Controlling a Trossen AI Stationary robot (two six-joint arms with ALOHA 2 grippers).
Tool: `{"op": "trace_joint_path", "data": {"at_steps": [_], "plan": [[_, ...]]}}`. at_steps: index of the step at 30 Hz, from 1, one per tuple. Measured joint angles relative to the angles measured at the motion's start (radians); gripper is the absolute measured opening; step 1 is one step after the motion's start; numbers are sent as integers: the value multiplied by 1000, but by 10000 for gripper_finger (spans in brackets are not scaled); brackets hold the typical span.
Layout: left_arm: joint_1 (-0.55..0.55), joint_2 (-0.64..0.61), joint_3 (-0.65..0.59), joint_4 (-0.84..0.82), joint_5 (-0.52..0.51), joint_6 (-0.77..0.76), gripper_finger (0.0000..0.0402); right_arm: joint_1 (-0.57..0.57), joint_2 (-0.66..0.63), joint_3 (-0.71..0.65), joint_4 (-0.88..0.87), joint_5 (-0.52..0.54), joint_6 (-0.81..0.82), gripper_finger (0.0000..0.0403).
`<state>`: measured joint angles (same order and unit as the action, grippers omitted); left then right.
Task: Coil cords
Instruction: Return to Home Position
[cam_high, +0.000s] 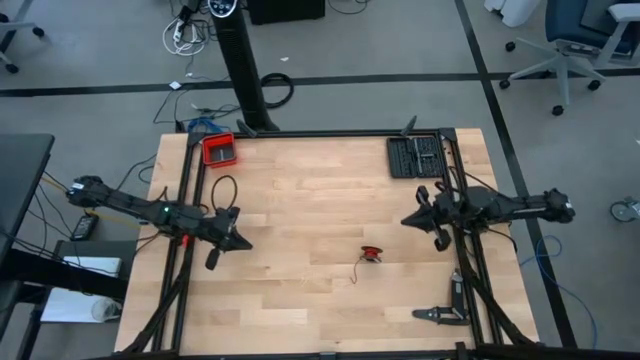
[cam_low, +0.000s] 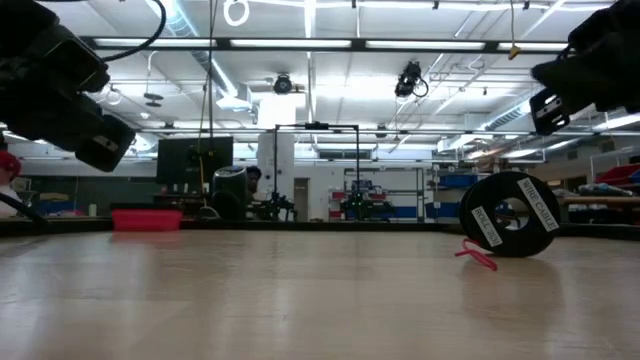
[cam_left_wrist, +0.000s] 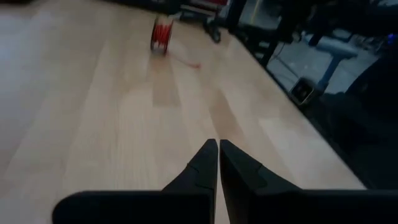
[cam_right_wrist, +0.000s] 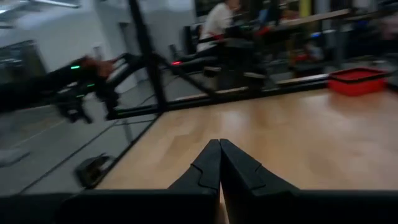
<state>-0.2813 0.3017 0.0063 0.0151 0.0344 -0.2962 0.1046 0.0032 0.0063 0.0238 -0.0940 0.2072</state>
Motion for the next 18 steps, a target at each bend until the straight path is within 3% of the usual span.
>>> {"op": "trace_joint_path", "data": {"at_steps": [10,18], "plan": [[0,-146,0,0,-1,0,22,-214,0,0,0,0,0,7],[0,-203,0,0,-1,0,22,-271,0,0,1,0,0,8]]}}
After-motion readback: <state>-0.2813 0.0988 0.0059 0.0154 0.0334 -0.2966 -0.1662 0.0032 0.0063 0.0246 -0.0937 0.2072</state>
